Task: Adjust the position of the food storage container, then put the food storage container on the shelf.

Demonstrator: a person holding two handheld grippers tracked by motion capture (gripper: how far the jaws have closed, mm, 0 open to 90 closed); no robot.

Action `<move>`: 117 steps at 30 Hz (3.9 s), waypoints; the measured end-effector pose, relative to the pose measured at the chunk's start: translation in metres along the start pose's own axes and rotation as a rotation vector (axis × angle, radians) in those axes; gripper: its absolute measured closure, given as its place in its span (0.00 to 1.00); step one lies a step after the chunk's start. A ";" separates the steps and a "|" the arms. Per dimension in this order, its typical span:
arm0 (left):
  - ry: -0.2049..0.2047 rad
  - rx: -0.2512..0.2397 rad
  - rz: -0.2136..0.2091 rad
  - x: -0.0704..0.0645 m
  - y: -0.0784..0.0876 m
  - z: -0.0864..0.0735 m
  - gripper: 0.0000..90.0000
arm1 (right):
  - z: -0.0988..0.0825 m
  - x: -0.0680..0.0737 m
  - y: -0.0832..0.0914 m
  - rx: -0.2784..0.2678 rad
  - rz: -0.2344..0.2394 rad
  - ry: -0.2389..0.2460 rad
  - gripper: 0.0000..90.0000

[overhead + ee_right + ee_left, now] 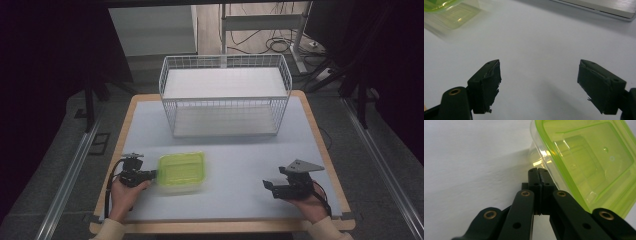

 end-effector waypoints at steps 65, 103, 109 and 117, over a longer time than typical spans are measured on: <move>-0.081 -0.097 -0.135 -0.068 0.008 0.015 0.79 | 0.005 0.003 0.002 -0.098 0.055 -0.063 0.17; 0.103 -0.025 -0.280 -0.080 -0.035 0.042 0.42 | 0.044 -0.002 -0.050 -0.021 0.215 -0.399 0.37; 0.161 -0.004 -0.295 -0.073 -0.046 0.037 0.43 | 0.042 -0.005 -0.063 0.010 0.228 -0.477 0.39; 0.180 0.018 -0.329 -0.070 -0.053 0.034 0.50 | 0.036 -0.001 -0.072 0.066 0.260 -0.490 0.49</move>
Point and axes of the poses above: each handheld gripper's, and its own axes: y roughly backward along the jaws, z roughly out of its top, x roughly to its left, the point moved 1 cm from there along -y, roughly forward along the jaws, and after that the axes turned 8 degrees about -x, right-handed, at the moved point
